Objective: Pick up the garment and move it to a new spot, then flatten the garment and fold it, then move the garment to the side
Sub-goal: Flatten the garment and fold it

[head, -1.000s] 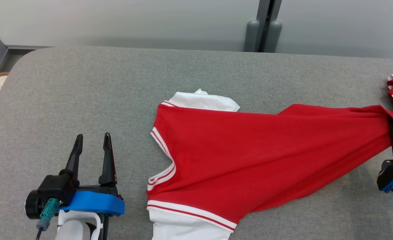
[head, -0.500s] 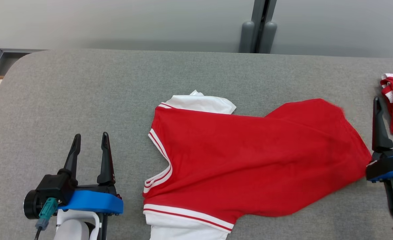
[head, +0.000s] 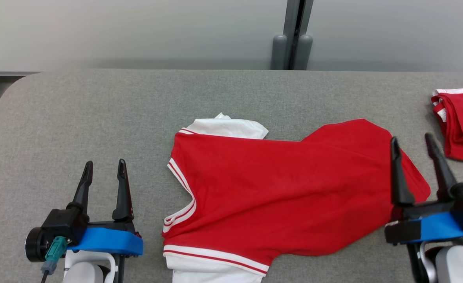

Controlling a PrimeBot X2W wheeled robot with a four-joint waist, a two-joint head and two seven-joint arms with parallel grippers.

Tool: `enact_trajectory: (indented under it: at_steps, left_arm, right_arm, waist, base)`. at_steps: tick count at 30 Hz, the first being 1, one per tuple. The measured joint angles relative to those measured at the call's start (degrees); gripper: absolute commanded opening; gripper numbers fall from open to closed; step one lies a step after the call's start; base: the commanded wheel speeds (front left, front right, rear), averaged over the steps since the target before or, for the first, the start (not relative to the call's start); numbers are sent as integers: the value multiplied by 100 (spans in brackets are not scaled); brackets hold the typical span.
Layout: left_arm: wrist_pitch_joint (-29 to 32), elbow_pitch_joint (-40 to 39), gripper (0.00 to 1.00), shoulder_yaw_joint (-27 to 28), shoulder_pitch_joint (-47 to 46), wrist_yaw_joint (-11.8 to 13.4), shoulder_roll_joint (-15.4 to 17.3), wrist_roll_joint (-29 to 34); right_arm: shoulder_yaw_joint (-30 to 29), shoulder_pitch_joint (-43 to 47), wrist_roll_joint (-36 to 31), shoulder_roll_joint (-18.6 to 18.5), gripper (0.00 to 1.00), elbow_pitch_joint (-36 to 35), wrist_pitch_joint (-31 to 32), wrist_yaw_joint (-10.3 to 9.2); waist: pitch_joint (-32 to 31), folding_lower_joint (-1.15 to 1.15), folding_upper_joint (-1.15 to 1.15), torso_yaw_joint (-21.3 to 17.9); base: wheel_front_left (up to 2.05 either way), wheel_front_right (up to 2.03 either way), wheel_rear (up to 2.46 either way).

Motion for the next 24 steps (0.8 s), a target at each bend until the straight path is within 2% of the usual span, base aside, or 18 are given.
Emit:
enact_trajectory:
  at_steps: [5, 12, 16, 24]
  left_arm:
    - [0, 5, 100, 21, 42, -10, 2, 47]
    - [-1, 80, 100, 5, 4, -22, 5, 97]
    - [-1, 222, 100, -145, -385, -51, 60, 148]
    - [261, 892, 100, -436, -1541, -67, 458, 94]
  right_arm:
    - [136, 330, 48, 152, 100, 65, -8, 0]
    - [142, 316, 58, 187, 100, 126, -15, -1]
    - [156, 279, 35, 194, 100, 125, -16, -1]
    - [264, 161, 5, 209, 100, 141, -22, 0]
  waist:
    - [-41, 0, 0, -30]
    - [-65, 0, 0, -125]
    - [-30, 0, 0, -173]
    - [188, 0, 0, -445]
  base:
    - [0, 0, 0]
    - [0, 0, 0]
    - [0, 0, 0]
    - [0, 0, 0]
